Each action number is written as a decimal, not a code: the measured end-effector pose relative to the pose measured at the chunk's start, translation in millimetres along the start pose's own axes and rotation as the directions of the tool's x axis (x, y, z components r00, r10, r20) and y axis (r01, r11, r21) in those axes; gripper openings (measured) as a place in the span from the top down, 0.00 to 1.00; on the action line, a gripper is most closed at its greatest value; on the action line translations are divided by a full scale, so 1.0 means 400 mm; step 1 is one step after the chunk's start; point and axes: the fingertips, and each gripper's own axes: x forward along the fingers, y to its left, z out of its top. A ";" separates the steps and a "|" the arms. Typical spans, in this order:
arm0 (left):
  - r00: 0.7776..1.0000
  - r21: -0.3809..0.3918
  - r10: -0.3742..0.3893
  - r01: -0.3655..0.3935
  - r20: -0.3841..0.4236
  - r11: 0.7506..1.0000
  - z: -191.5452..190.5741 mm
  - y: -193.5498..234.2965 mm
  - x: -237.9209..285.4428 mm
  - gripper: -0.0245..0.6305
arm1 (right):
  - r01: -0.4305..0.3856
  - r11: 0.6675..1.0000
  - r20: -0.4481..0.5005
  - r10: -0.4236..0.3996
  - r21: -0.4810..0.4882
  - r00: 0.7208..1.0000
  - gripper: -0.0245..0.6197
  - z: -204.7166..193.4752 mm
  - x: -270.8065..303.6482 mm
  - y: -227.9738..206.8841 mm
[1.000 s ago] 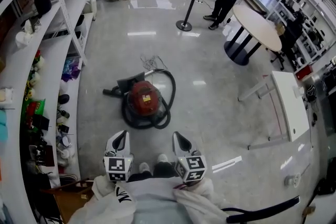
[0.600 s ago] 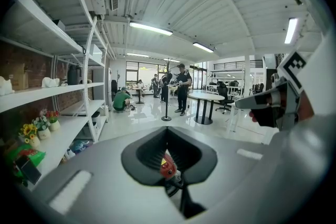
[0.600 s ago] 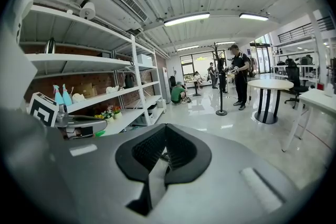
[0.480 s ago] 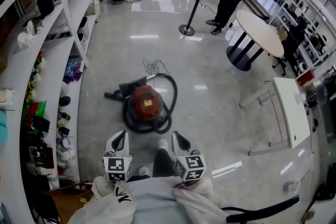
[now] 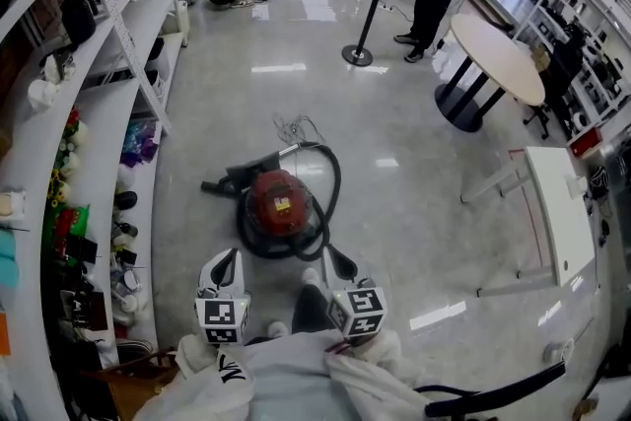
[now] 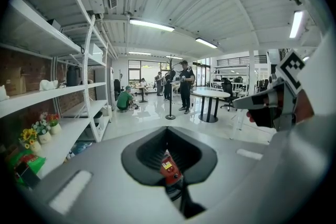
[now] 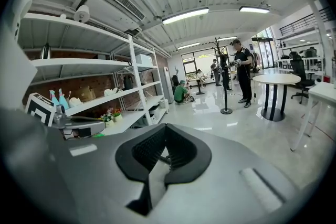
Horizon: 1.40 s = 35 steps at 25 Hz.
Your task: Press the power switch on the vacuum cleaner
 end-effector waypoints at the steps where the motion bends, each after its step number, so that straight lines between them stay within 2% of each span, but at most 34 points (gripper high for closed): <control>1: 1.000 0.001 0.003 -0.003 -0.001 1.000 0.007 0.000 0.012 0.96 | -0.004 1.000 -0.002 0.004 0.002 1.000 0.96 0.006 0.009 -0.009; 13: 0.999 -0.006 0.032 -0.032 -0.021 0.999 0.068 -0.014 0.149 0.96 | -0.037 0.999 -0.026 0.037 0.004 0.999 0.96 0.074 0.112 -0.116; 35: 0.990 0.010 0.123 -0.122 -0.067 0.992 0.127 -0.050 0.290 0.96 | -0.151 0.988 -0.047 0.152 0.016 0.987 0.96 0.145 0.244 -0.246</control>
